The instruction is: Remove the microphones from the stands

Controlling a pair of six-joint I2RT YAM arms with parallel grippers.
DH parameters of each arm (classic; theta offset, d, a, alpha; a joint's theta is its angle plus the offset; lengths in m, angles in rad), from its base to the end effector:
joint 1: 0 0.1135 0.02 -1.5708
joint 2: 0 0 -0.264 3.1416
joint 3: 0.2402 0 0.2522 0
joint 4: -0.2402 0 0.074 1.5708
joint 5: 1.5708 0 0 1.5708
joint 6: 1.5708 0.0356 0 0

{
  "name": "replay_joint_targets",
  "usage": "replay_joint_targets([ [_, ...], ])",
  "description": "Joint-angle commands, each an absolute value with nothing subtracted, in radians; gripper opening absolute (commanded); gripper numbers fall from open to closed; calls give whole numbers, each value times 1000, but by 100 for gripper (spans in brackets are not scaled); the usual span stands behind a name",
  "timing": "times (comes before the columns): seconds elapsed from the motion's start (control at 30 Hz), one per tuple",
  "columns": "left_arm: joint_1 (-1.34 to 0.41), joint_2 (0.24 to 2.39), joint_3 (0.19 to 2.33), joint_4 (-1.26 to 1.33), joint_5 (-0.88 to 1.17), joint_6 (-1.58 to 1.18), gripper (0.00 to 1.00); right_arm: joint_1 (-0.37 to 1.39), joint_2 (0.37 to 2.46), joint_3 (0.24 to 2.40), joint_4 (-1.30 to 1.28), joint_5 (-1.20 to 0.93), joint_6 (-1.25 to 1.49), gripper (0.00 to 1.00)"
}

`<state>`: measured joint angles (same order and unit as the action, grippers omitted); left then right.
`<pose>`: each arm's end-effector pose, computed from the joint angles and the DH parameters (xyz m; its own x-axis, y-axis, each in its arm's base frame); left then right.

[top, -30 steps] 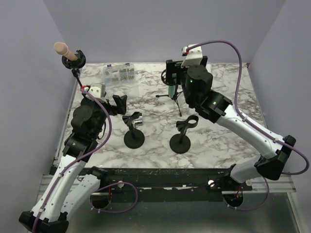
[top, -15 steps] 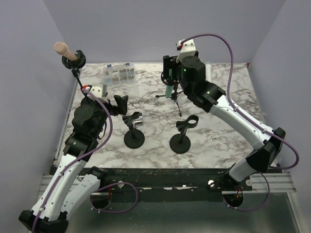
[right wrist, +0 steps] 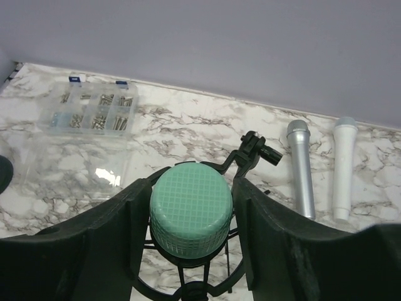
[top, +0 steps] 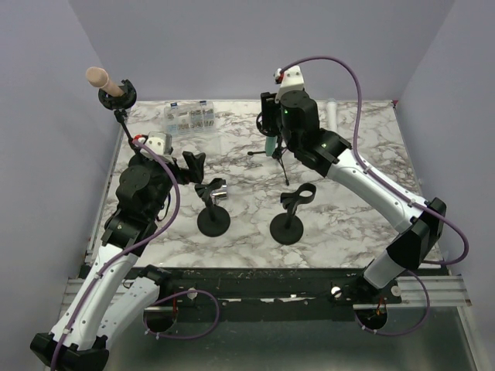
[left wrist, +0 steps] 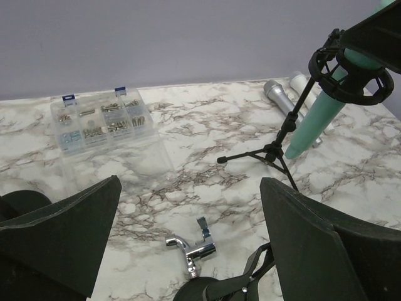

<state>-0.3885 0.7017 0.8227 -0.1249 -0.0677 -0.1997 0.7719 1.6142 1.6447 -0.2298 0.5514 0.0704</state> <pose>0.1525 -0.0598 0.3726 -0.0661 -0.1868 -0.9802 0.3084 0.9304 -0.1981 0.2830 0.2494 0.4240 -0.1574 -0.0696 -0.9851 -0.2156 0.9759 -0.0345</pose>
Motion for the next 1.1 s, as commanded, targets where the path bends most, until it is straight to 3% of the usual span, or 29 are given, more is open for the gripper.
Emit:
replay_joint_targets([
  [0.0, -394, 700, 844, -130, -49, -209, 96, 767, 1624, 1679, -234, 537, 70, 57],
  [0.2, -394, 690, 844, -130, -51, -209, 96, 767, 1629, 1734, -251, 547, 42, 46],
  [0.73, -396, 704, 847, -134, -48, -211, 96, 767, 1580, 2032, -278, 559, -80, 31],
  [0.87, -396, 707, 847, -134, -49, -212, 96, 767, 1492, 1975, -192, 550, -79, 27],
  [1.07, -395, 710, 847, -134, -46, -213, 96, 767, 1305, 1726, 61, 574, -96, 15],
])
